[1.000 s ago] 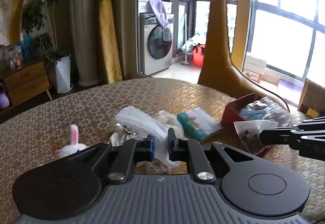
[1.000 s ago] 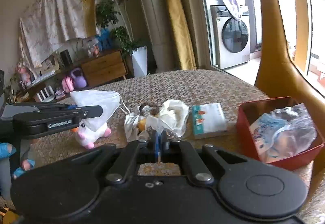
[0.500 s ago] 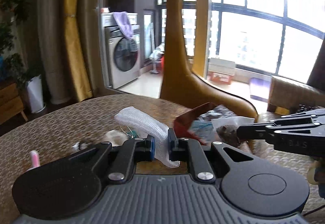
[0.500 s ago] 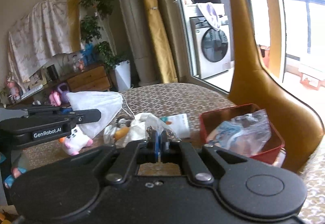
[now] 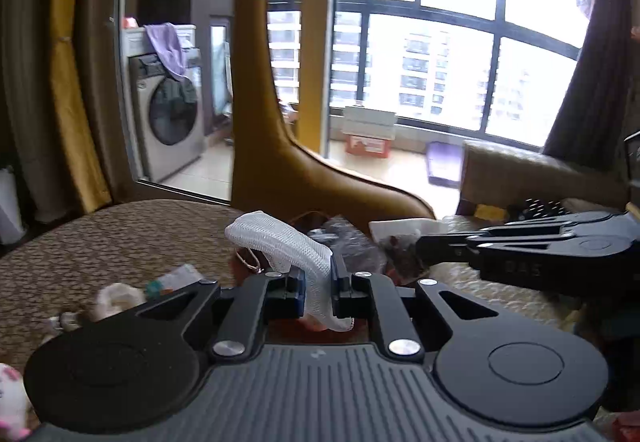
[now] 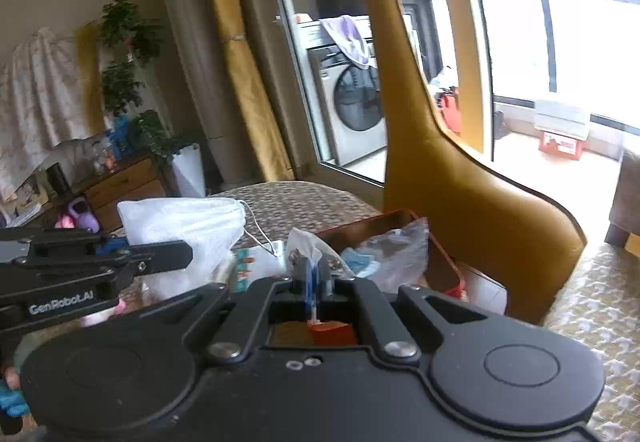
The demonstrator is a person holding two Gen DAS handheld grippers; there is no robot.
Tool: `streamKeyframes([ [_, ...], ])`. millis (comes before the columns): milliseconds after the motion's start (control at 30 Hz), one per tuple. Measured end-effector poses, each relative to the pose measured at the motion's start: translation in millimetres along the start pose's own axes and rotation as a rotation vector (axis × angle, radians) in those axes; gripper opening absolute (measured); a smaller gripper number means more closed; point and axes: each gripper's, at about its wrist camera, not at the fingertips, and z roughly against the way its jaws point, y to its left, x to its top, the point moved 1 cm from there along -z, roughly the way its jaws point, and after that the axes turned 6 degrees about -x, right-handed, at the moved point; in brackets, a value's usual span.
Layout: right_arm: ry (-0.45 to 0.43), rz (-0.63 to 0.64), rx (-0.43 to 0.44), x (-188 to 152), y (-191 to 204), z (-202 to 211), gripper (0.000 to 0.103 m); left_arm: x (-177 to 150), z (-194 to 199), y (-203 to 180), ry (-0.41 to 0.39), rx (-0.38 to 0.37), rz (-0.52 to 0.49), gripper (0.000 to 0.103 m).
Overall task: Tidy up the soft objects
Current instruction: 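Carry the mesh bag with the left tool into the red tin while the right tool carries the plastic bag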
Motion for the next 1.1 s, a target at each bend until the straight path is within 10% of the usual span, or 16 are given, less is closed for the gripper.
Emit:
streamKeyframes([
  [1100, 0.128, -0.049, -0.120, -5, -64, -123, 0.001, -5, -173, 38, 0.159, -0.121, 0.214, 0.012],
])
